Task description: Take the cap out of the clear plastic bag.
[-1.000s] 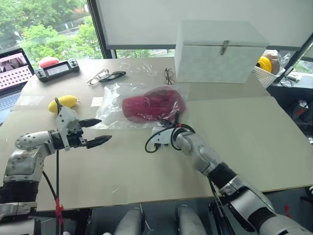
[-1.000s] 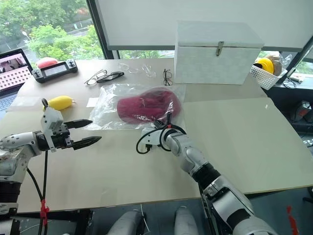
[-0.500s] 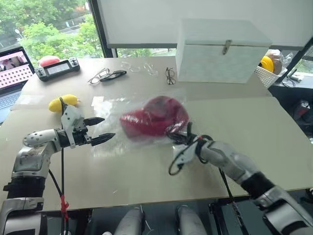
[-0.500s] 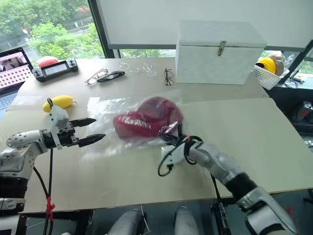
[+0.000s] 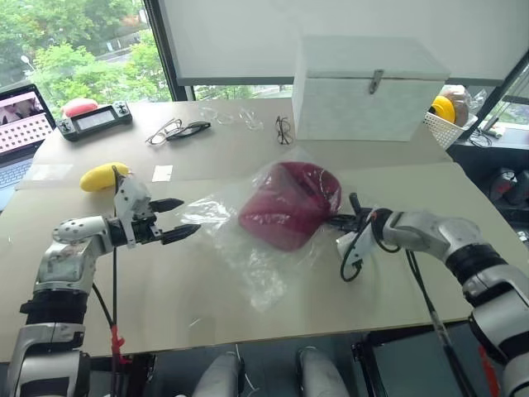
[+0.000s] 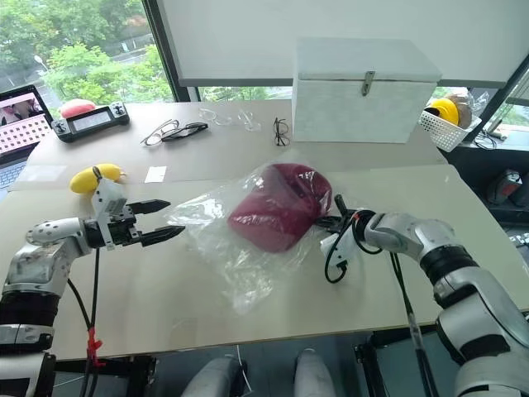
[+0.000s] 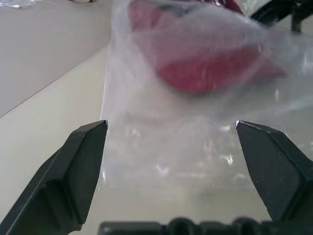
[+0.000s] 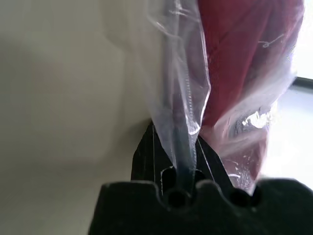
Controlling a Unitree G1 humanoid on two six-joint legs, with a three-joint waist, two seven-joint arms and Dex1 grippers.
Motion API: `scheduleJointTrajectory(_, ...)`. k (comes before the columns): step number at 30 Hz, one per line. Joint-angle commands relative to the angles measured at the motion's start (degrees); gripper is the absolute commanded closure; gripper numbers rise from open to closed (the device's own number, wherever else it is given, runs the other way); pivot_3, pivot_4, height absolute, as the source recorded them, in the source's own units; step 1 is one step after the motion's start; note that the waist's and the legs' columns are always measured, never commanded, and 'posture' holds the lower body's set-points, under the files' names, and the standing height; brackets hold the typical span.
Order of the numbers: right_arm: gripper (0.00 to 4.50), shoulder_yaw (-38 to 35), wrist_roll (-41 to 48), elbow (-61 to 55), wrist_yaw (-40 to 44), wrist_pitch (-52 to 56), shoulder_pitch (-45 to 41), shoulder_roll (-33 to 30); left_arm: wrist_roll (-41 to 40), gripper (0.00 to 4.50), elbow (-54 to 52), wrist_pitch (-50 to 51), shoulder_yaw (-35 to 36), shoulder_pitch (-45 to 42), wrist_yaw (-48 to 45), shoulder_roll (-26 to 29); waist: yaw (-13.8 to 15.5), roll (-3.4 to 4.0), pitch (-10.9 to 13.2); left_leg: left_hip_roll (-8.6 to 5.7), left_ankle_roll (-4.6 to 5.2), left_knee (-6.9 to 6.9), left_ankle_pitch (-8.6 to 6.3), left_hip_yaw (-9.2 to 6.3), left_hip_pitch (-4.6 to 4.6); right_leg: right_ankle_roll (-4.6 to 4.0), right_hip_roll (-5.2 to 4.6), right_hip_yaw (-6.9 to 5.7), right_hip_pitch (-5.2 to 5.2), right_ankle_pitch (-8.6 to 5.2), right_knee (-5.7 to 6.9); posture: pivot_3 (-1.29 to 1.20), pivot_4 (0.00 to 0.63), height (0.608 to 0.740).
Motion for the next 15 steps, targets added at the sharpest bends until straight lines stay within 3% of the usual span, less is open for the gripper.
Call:
scheduleJointTrajectory(1, 4.49, 1.19, -2.71, 8.26, -4.18, 3.08, -4.38, 2.54, 0.33, 0.0, -0.06, -1.23, -0.03, -2.18, -0.73, -0.16, -0.13, 0.0, 0.0, 0.0, -0.01, 0.0, 0.0, 0.0, -0.07, -0.02, 0.0, 0.01, -0.05, 0.01, 0.0, 0.0, 0.15, 0.74)
scheduleJointTrajectory(5, 4.49, 2.03, -2.83, 11.12, -6.6, 2.45, -6.38, 5.34, 0.55, 0.0, 0.1, -1.39, -0.17, -2.49, -0.9, -0.54, -0.78, -0.01, 0.0, -0.02, -0.08, -0.02, 0.04, 0.02, -0.42, -0.07, 0.01, 0.23, -0.67, 0.04, 0.26, 0.0, 0.15, 0.74)
scheduleJointTrajectory(8, 3.69, 0.03, 1.36, 12.41, -2.25, -0.19, -5.76, 5.94, 0.71, 0.0, -0.11, -1.28, -0.05, -2.31, -1.02, -0.69, -1.3, -0.01, 0.0, -0.01, -0.05, -0.01, 0.02, -0.01, -0.39, -0.07, 0.02, 0.36, -0.67, 0.04, 0.23, 0.0, 0.15, 0.74)
scheduleJointTrajectory(11, 2.51, -1.17, 4.08, 12.0, 1.13, -1.75, -5.04, 5.53, 0.8, 0.0, -0.01, -1.32, 0.04, -2.26, -1.05, -0.77, -1.31, 0.0, 0.0, 0.0, -0.01, -0.02, 0.0, 0.0, -0.26, -0.06, 0.07, 0.47, -0.63, 0.04, 0.31, 0.0, 0.15, 0.74)
scheduleJointTrajectory(15, 1.33, -3.1, 7.15, 9.31, 5.3, -2.53, -3.98, 3.68, 0.95, 0.0, 0.35, -1.6, -0.12, -2.38, -1.22, -1.05, -1.2, 0.0, 0.0, -0.01, 0.02, -0.02, -0.02, 0.02, -0.19, -0.05, 0.07, 0.52, -0.6, 0.03, 0.39, 0.0, 0.15, 0.74)
